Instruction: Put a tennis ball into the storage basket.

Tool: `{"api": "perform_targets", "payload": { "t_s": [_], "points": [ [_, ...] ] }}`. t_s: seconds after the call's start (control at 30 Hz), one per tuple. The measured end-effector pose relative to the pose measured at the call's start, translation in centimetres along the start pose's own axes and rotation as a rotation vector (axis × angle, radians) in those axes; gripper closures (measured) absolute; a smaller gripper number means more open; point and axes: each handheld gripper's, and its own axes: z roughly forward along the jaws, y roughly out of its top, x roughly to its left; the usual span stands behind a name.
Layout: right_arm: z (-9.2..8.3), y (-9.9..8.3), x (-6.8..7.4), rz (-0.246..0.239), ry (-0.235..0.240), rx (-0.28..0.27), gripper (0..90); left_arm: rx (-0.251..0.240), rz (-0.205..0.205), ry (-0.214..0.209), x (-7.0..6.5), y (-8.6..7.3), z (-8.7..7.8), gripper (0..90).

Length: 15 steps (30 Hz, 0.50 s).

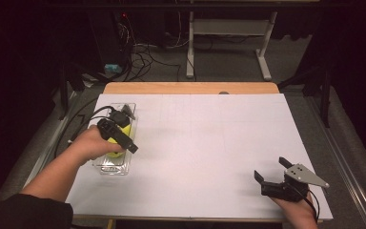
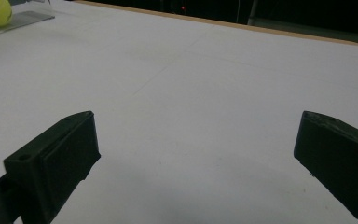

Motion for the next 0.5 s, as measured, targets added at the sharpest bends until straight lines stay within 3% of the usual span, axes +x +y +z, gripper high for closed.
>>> {"api": "perform_targets", "payload": {
  "t_s": [0.27, 0.5],
  "points": [
    [-0.1, 0.0, 0.0, 0.0, 0.002, -0.003, 0.0, -0.01, 0.081, -0.03, -3.9, 2.7, 1.4, 0.5],
    [-0.1, 0.0, 0.0, 0.001, 0.003, -0.003, 0.0, -0.009, 0.124, -0.05, -6.0, 4.0, 2.7, 0.4]
  ]
}}
